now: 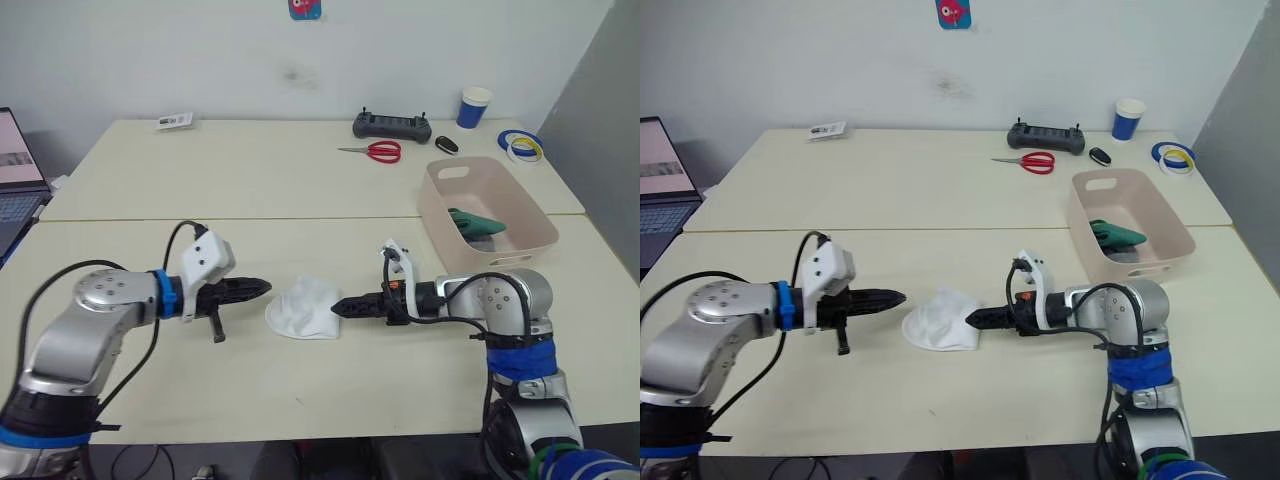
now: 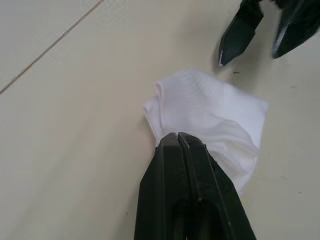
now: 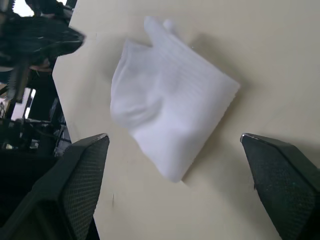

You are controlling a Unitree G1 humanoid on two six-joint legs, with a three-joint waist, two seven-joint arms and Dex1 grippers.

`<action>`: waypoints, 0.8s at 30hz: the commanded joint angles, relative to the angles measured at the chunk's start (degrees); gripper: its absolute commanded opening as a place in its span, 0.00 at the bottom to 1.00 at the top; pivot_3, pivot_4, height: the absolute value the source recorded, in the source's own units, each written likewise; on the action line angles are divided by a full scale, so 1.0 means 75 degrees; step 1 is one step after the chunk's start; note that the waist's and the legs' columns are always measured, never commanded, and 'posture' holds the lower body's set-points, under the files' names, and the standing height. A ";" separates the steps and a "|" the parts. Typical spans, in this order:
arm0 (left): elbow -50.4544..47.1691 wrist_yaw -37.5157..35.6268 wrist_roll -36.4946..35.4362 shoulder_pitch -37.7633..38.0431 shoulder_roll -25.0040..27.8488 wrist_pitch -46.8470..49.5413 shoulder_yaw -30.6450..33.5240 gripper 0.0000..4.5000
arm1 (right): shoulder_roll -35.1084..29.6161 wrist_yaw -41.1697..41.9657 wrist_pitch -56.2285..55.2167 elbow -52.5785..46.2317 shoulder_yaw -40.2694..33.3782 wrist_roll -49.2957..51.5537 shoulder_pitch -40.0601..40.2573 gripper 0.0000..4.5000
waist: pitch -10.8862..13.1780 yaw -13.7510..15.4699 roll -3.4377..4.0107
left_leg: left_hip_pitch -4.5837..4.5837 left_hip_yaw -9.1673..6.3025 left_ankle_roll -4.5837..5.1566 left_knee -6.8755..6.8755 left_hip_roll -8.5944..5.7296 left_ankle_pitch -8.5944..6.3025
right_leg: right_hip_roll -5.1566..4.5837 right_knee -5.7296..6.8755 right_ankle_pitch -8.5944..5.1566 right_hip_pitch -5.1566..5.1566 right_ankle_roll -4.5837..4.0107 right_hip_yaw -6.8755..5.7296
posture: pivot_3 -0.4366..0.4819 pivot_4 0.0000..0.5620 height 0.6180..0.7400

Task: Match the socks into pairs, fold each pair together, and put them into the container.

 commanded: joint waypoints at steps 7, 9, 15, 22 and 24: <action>-0.0040 0.0333 0.0254 -0.0208 -0.0545 -0.0552 -0.0655 0.32 | 0.0877 -0.1476 0.0083 0.0984 -0.0696 0.0645 -0.0290 1.00 | -0.0001 0.0015 -0.0001 | -0.0011 0.0001 0.0000 0.0005 -0.0003 0.0000 | 0.0003 0.0000 0.0001 -0.0008 0.0000 -0.0001 | 0.48 0.27 1.00; 0.0152 0.0573 0.0419 -0.0183 -0.0970 -0.0830 -0.0877 0.47 | 0.0900 -0.1703 0.0083 0.1092 -0.0777 0.0867 -0.0306 1.00 | -0.0001 0.0003 -0.0001 | -0.0009 0.0003 0.0000 0.0005 -0.0002 0.0000 | 0.0006 0.0003 0.0002 -0.0007 0.0000 0.0001 | 0.48 0.27 1.00; 0.0859 0.0862 0.1310 -0.0013 -0.1338 -0.1503 -0.1582 0.92 | 0.0974 -0.2345 0.0083 0.1253 -0.0873 0.1551 -0.0286 1.00 | -0.0002 -0.0047 -0.0001 | -0.0006 0.0000 0.0002 0.0003 0.0007 0.0000 | 0.0006 0.0007 0.0002 -0.0007 -0.0001 0.0004 | 0.48 0.27 1.00; 0.0698 0.0823 0.0533 -0.0027 -0.1684 -0.1488 -0.0990 0.95 | 0.0979 -0.2780 0.0083 0.1398 -0.0928 0.1871 -0.0328 1.00 | -0.0002 -0.0097 -0.0001 | -0.0011 0.0001 0.0002 0.0002 0.0005 0.0000 | 0.0007 0.0005 0.0002 -0.0007 -0.0001 0.0001 | 0.48 0.27 1.00; 0.0570 0.0827 0.0304 -0.0053 -0.1640 -0.1334 -0.0761 0.86 | 0.0979 -0.2828 0.0083 0.1434 -0.0962 0.1892 -0.0347 1.00 | -0.0002 -0.0101 -0.0002 | -0.0011 0.0001 0.0002 0.0005 0.0004 0.0000 | 0.0007 0.0006 0.0002 -0.0007 -0.0001 0.0001 | 0.48 0.27 1.00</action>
